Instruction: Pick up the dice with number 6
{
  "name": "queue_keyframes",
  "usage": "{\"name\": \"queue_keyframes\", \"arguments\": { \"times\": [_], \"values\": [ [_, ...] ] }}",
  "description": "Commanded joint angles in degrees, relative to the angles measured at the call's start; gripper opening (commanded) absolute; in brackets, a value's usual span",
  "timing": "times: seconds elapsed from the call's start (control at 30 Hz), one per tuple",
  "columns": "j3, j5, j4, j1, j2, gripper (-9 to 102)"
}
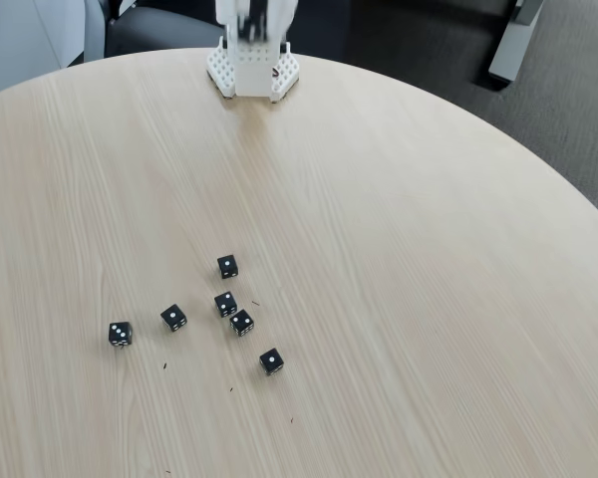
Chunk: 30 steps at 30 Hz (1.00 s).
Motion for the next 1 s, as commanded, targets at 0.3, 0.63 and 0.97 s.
{"name": "queue_keyframes", "arguments": {
  "times": [0.3, 0.63, 0.97],
  "values": [
    [37.88, -18.72, -1.23, -0.18, 22.06, 0],
    [61.61, -32.08, -12.83, -0.09, 26.10, 0],
    [77.96, -41.04, -22.24, -0.09, 36.91, 0]
  ]
}}
